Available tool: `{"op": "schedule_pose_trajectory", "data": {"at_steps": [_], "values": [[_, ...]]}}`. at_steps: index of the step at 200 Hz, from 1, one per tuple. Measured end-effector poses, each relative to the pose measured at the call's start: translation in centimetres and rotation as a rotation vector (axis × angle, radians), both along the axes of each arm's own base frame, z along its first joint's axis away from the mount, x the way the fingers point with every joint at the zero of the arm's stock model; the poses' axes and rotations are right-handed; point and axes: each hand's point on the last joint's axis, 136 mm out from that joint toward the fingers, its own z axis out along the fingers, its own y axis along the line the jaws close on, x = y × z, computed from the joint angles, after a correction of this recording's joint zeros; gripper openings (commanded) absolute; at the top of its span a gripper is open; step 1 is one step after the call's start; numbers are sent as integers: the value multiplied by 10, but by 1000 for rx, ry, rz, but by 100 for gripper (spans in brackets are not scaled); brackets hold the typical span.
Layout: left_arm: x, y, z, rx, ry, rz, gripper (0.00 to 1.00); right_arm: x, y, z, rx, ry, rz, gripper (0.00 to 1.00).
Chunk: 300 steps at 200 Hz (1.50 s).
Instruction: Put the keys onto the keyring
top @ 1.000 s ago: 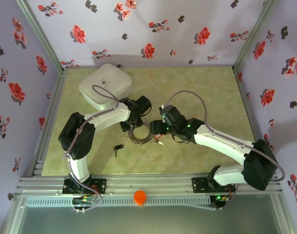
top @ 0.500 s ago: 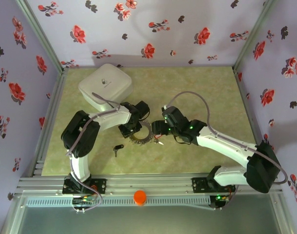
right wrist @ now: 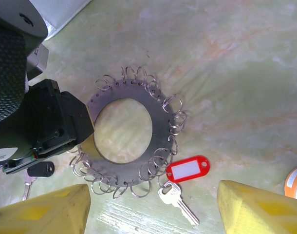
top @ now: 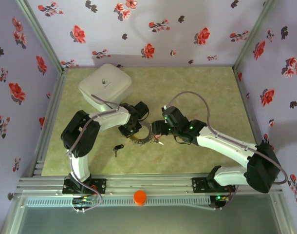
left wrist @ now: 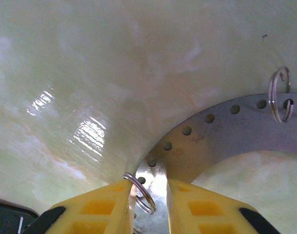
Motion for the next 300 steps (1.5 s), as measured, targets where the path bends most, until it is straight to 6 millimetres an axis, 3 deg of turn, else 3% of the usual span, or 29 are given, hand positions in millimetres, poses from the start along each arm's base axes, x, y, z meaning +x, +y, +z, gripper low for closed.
{"op": "schedule_pose_trajectory", "data": {"at_steps": [37,93,132,155,206,232,268,300], "values": [[-2,3,-2,7,6,4,16,-1,-1,4,7,-7,0,70],[-5,9,-1,14,-7,12,3,-2,-4,5,1,-8,-4,69],[-3,16,13,13,-68,5,0,-3,-5,4,-7,-1,-4,67],[5,14,43,13,-177,-73,0,-1,-13,6,-27,-17,-31,66],[23,-11,149,-32,-541,-411,0,14,-44,25,-18,-68,-154,67],[31,-26,187,-11,-681,-683,0,19,-59,27,-34,-74,-185,70],[23,-47,223,-110,-856,-1040,0,23,-75,41,-53,-99,-205,71],[13,-56,235,-185,-957,-1261,0,28,-79,67,-30,-163,-192,73]]}}
